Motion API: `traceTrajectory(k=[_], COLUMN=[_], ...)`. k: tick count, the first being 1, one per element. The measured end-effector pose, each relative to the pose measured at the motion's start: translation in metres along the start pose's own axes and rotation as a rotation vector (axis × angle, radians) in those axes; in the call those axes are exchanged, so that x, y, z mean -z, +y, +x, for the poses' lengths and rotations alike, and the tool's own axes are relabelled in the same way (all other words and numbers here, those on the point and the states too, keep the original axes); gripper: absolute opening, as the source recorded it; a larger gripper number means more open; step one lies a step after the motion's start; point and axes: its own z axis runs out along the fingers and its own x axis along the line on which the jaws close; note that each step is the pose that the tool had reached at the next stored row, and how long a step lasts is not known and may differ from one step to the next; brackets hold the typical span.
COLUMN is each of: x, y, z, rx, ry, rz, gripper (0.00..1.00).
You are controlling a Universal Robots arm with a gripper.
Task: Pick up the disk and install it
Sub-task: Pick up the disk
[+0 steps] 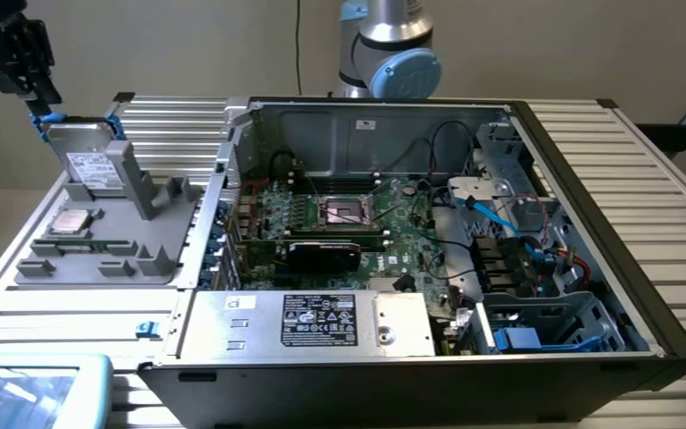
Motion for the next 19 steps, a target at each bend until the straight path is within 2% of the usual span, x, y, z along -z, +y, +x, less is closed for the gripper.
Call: traceTrajectory(k=[3,4,5,8,11,13,15,17,18,19], x=[0.0,-0.0003,-0.0009,-0.0039,-0.0062,-0.0064,-0.0066,-0.0067,-0.0071,-0.0076], y=[0.0,0.0,-0.0001,-0.0005,-0.0007,-0.0006,-0.0006,-0.0006,-0.0006,-0.0006], z=[0.0,0.0,0.0001,0.0002,0.0003,0.0004,0.0003,0.0003,0.0004,0.0004], rx=[0.0,-0.001,-0.001,-0.004,-0.013,-0.03,-0.05,-0.067,-0.076,-0.084], ry=[0.0005,0.001,0.0018,0.0039,0.0075,0.0081,0.0077,0.0071,0.0068,0.0066], rz=[-0.0013,-0.0032,-0.0055,-0.012,-0.0161,-0.0164,-0.0163,-0.0163,-0.0166,-0.0169], gripper=[0.42,0.42,0.47,0.47,0.47,0.47,0.55,0.55,0.62,0.62])
